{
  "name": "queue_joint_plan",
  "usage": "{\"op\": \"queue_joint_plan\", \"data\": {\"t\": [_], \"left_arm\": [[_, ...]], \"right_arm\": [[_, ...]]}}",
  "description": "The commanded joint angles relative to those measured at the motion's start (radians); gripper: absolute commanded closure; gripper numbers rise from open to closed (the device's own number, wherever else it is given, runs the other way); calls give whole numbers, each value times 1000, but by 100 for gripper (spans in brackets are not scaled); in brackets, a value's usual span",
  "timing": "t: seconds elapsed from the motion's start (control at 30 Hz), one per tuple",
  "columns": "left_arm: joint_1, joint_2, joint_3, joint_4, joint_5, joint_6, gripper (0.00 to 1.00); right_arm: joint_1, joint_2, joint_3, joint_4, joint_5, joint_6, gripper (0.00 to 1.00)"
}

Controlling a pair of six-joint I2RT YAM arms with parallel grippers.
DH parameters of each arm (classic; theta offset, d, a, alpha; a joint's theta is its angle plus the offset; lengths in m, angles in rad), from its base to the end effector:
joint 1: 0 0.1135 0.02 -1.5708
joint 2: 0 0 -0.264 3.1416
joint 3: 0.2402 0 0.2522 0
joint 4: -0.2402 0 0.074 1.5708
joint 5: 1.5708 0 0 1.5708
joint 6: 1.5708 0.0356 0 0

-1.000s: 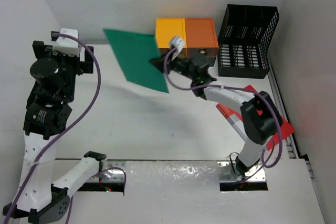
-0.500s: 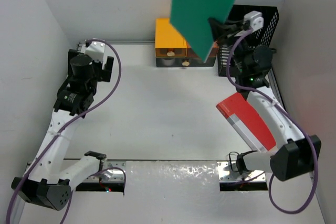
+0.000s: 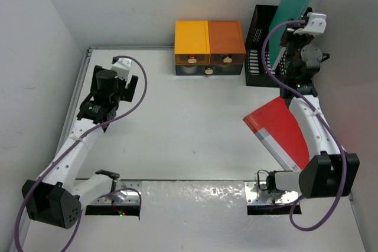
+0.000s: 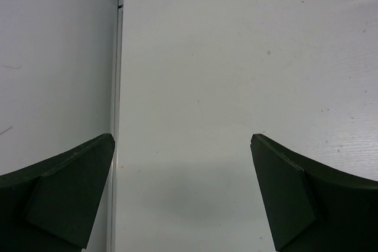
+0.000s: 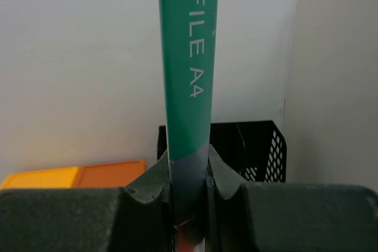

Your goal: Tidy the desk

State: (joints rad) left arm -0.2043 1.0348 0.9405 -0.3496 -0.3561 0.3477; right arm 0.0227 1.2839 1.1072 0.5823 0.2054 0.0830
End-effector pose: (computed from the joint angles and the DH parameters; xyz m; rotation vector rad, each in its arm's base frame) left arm 0.2294 -0.0348 0.3310 0.3263 1.9867 0.4496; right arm 0.2971 -0.0005 0.4257 0.2164 1.1541 -0.0264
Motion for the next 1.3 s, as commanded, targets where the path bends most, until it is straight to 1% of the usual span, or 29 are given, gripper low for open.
{"op": "queue_joint_plan", "data": {"t": [0.0,0.07,0.27,0.37,0.57,0.67,0.8,1.1,1.27], "left_arm": [[-6,16,-38,122,8,5,0],[-4,36,-54,150,9,7,1],[2,99,-108,196,3,33,0],[23,133,-124,212,-3,39,0],[63,166,-161,265,46,43,0],[69,180,-184,305,40,50,0],[77,195,-210,382,37,56,1],[85,218,-233,414,22,68,0],[86,240,-233,419,25,71,0]], "right_arm": [[-18,55,40,62,-29,-15,100],[-49,104,48,94,-75,-2,100],[-63,198,75,137,-101,8,100],[-63,235,86,155,-118,8,100],[-63,291,97,201,-121,-5,100],[-64,302,92,235,-124,-9,100],[-63,351,138,235,-123,-8,100],[-63,462,138,335,-158,49,100],[-61,512,97,398,-149,34,100]]}}
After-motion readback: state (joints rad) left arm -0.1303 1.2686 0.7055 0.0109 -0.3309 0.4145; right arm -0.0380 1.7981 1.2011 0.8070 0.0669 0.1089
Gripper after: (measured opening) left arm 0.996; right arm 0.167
